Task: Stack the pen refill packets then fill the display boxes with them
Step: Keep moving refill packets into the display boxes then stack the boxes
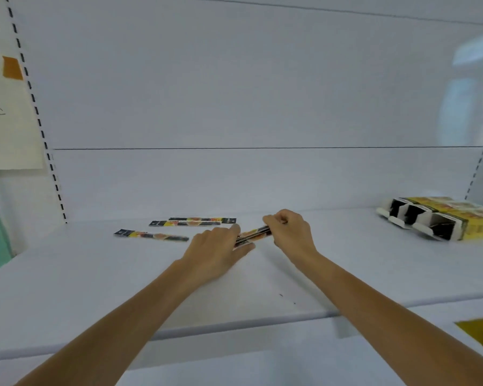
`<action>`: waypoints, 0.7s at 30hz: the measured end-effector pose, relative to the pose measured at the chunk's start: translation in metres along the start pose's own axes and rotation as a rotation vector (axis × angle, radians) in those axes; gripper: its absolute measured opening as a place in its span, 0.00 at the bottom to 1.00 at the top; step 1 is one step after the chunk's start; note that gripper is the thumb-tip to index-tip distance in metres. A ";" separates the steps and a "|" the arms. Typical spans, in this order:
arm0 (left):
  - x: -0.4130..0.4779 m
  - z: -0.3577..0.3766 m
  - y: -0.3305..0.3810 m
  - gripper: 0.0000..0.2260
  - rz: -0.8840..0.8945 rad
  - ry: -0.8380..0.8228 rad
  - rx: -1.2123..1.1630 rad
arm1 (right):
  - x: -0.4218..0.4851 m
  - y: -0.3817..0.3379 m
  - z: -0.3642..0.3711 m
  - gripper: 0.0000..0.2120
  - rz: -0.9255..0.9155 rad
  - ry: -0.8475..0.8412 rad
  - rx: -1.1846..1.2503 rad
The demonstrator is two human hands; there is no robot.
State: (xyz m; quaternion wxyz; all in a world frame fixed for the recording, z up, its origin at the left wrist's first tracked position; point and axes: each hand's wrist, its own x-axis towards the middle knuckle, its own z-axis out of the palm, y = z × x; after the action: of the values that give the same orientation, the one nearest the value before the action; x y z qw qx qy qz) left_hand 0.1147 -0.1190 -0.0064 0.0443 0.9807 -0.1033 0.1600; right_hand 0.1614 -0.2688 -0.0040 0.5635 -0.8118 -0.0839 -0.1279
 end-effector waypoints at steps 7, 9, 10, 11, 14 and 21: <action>0.059 0.026 0.104 0.07 0.254 -0.050 -0.139 | 0.002 0.028 -0.113 0.08 -0.040 0.147 -0.026; 0.080 0.029 0.138 0.07 0.288 -0.041 -0.120 | 0.009 0.045 -0.156 0.13 -0.042 0.195 -0.127; 0.090 0.030 0.155 0.08 0.296 -0.034 -0.112 | 0.013 0.054 -0.180 0.14 -0.053 0.233 -0.176; 0.100 0.032 0.172 0.10 0.301 -0.026 -0.111 | 0.018 0.064 -0.205 0.14 -0.064 0.269 -0.217; 0.129 0.040 0.230 0.18 0.300 -0.016 -0.156 | 0.039 0.094 -0.288 0.14 -0.069 0.355 -0.300; 0.201 0.066 0.369 0.16 0.295 0.086 -0.182 | 0.097 0.174 -0.466 0.22 -0.078 0.398 -0.734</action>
State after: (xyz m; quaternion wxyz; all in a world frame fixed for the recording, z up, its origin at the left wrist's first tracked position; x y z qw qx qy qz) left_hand 0.2414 -0.5242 0.0166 0.1132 0.9391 -0.2579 0.1966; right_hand 0.2495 -0.7664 0.0248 0.2366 -0.9144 0.0470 -0.3250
